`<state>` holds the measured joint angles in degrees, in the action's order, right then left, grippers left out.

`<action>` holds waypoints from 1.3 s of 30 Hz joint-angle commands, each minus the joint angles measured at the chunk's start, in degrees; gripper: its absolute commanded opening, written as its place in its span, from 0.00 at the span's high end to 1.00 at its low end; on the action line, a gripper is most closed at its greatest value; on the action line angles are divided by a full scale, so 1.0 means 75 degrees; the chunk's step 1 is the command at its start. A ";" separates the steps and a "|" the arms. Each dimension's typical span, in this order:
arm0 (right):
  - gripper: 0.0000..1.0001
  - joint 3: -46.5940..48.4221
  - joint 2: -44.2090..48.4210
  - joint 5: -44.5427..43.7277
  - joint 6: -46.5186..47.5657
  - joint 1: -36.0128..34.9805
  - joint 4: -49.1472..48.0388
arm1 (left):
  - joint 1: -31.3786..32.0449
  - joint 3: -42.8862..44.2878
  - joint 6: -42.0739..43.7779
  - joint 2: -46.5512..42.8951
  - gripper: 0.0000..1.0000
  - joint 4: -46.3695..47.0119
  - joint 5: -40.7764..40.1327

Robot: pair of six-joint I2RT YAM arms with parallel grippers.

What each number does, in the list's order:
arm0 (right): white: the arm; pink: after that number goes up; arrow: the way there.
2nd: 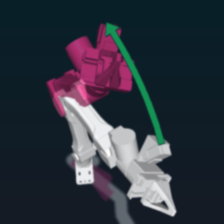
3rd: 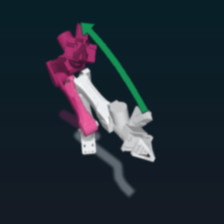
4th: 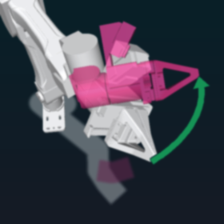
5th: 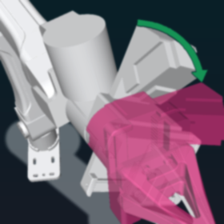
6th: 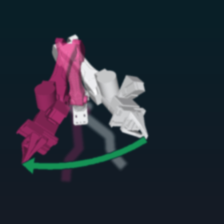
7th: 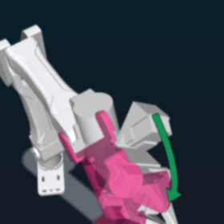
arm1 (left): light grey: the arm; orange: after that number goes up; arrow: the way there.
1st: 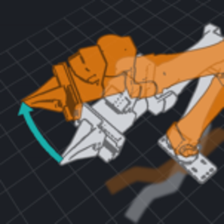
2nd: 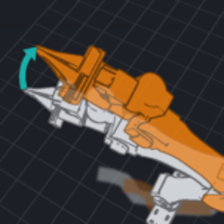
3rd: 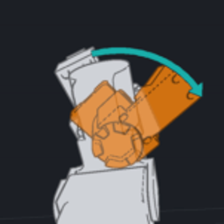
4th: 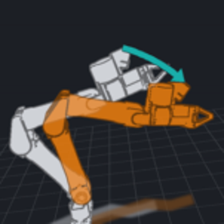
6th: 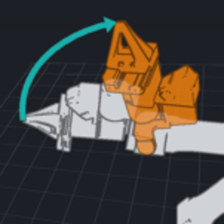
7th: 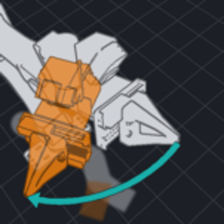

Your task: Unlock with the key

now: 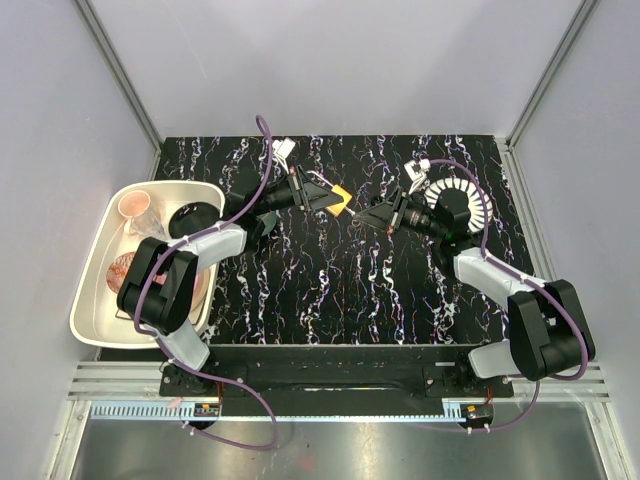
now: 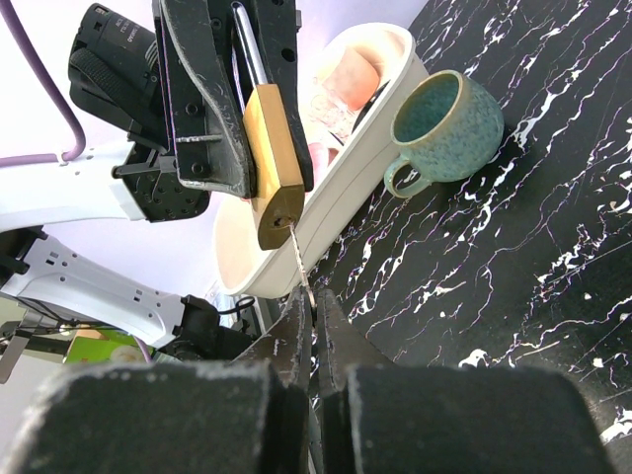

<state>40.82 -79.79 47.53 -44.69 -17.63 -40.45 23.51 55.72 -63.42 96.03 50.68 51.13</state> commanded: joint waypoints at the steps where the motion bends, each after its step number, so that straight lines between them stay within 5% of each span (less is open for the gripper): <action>1: 1.00 0.0065 0.0103 -0.0009 0.0017 -0.0052 -0.0279 | -0.0040 0.0246 0.0147 -0.0546 1.00 0.0837 0.0155; 39: 1.00 0.0124 0.0045 0.0471 -0.0440 -0.0228 -0.0584 | -0.0017 0.0281 -0.0052 -0.0452 1.00 0.1446 0.0295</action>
<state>40.77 -79.79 49.23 -47.66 -18.31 -42.17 23.27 55.72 -63.16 96.03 53.21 52.71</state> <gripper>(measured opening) 0.014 0.263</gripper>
